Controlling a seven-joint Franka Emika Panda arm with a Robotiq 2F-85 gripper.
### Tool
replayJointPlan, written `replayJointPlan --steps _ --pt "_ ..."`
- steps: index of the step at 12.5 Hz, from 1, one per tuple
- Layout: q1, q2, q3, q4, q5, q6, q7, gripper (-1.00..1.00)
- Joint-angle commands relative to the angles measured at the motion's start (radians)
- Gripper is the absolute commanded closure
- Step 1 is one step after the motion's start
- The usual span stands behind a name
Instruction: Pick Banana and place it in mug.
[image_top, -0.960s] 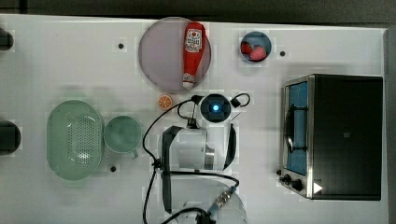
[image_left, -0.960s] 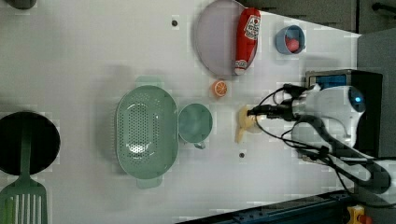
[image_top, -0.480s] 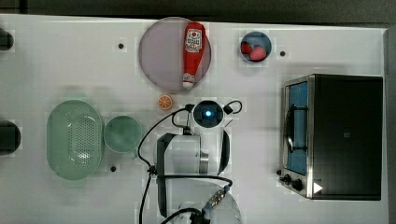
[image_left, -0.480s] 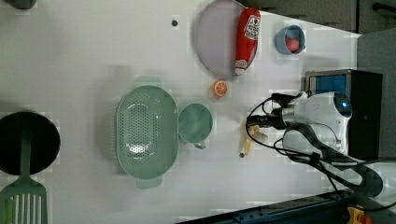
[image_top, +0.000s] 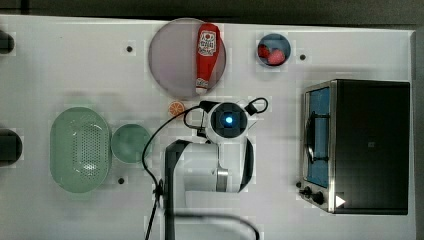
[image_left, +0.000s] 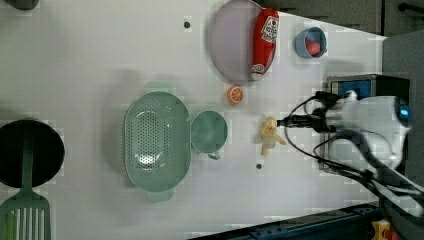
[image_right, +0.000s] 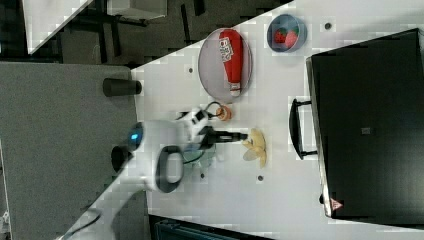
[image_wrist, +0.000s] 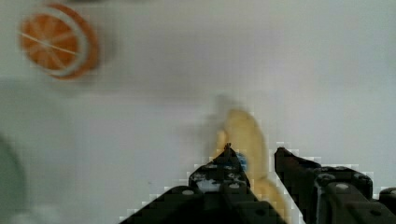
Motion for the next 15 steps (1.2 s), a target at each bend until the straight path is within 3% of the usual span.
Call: replayJointPlan --steps 1,7,15 --pt "0.000 -0.177 0.004 0.095 -0.016 -0.150 -0.019 0.30" --pt "0.015 -0.343 0.107 0.268 -0.016 -0.503 0.140 0.30" --pt "0.050 -0.293 0.413 0.277 0.002 -0.544 0.699 0.30"
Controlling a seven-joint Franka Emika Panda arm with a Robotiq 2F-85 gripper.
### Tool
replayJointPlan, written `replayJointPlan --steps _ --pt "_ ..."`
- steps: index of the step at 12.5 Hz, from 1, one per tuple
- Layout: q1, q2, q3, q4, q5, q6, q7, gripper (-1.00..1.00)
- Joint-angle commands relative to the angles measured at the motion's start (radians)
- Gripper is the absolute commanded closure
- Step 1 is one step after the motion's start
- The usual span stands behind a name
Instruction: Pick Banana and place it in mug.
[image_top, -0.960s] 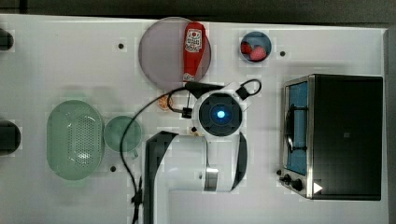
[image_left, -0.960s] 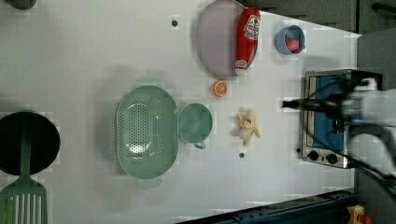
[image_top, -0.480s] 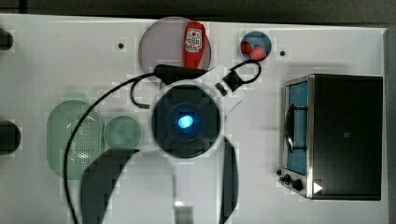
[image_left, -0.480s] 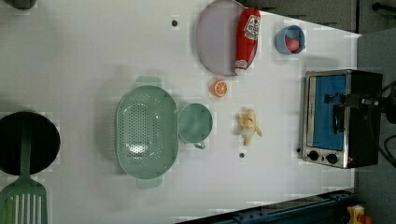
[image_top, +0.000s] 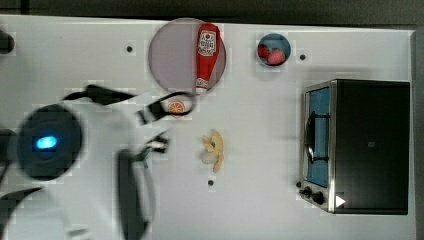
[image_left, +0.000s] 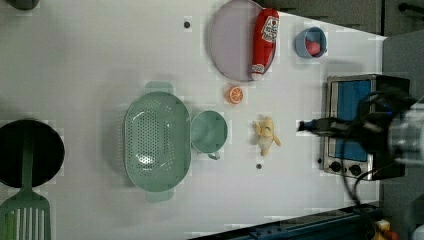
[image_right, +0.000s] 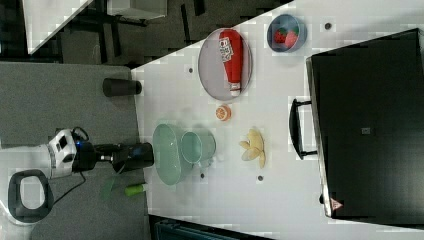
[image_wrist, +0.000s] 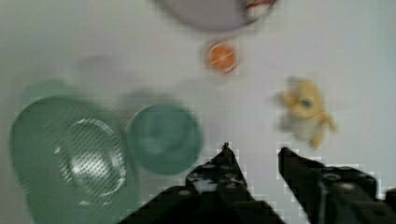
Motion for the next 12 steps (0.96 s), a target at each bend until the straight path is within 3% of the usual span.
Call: replayJointPlan --steps 1,6,11,12 --pt "0.022 0.076 0.084 -0.018 0.009 0.017 0.247 0.30" --pt "0.023 0.193 0.115 -0.142 0.013 0.309 0.291 0.30" --pt "0.021 0.254 0.112 -0.201 0.013 0.412 0.291 0.29" --pt "0.021 0.261 0.114 -0.212 0.013 0.426 0.291 -0.01"
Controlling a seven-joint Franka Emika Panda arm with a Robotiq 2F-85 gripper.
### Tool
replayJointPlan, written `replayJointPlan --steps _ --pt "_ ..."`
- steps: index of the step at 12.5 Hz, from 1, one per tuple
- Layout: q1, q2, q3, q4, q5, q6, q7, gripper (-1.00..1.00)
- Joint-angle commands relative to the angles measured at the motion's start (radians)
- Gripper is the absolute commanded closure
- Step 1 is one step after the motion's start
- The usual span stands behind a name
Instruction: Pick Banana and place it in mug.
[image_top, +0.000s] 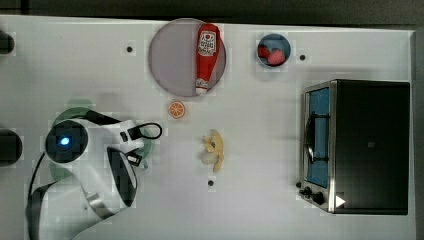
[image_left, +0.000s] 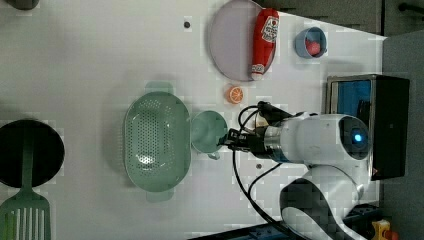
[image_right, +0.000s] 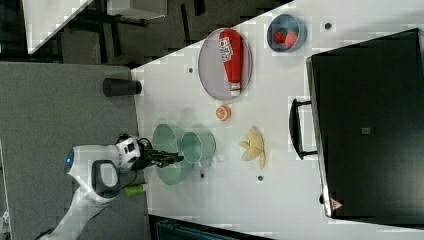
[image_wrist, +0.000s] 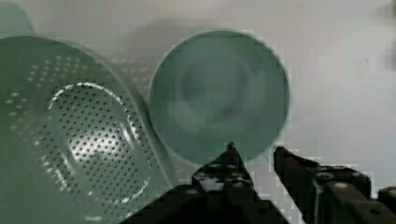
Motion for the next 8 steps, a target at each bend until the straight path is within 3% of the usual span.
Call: replayJointPlan --steps 1,4,8 --pt "-0.019 -0.036 0.005 -0.014 0.010 0.046 0.031 -0.22" --pt "-0.019 -0.044 0.004 -0.013 0.010 0.073 0.031 -0.96" --pt "-0.032 -0.095 -0.033 0.035 0.010 0.068 0.053 -1.00"
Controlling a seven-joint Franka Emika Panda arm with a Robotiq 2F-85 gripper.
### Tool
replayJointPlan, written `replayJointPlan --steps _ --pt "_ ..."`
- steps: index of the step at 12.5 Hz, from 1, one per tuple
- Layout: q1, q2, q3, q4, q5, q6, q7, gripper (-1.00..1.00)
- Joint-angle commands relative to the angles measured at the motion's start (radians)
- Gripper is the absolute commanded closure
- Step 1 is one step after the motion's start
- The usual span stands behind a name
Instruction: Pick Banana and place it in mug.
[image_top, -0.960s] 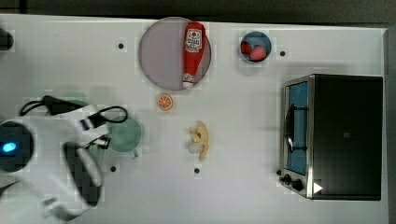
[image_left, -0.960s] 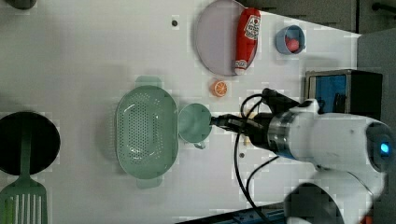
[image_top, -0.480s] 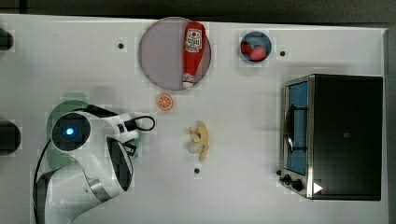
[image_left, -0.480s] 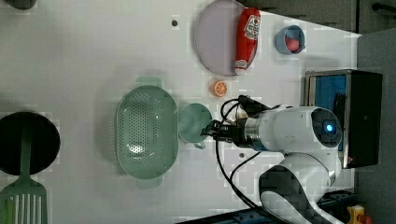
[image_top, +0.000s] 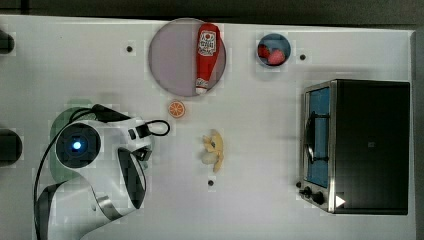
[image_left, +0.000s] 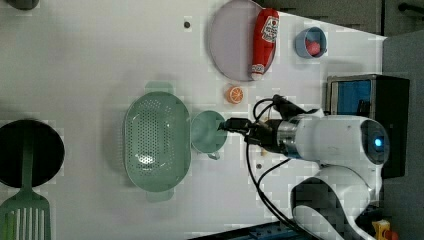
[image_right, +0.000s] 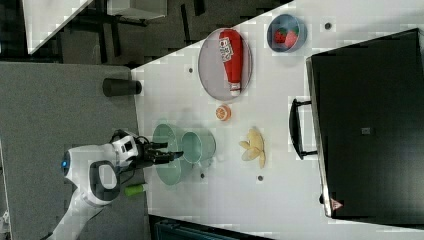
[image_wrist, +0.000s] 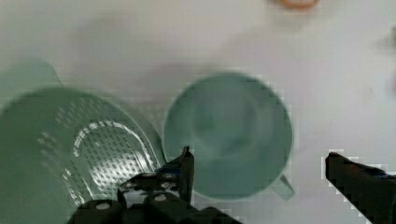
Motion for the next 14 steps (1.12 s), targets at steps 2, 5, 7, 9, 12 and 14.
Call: replayJointPlan --steps 2,5,7,9,12,14 --pt "-0.021 -0.109 -0.070 0.115 0.005 -0.103 0.049 -1.00" --pt "-0.035 -0.205 -0.198 0.259 0.004 -0.370 0.044 -1.00" --pt "-0.042 -0.237 -0.283 0.350 -0.006 -0.534 0.041 -1.00" --pt "-0.045 -0.250 -0.363 0.430 -0.017 -0.648 0.040 -1.00" --pt "-0.046 -0.251 -0.440 0.531 -0.041 -0.786 0.040 -1.00" --pt "-0.046 -0.251 -0.465 0.558 -0.043 -0.826 0.040 -1.00"
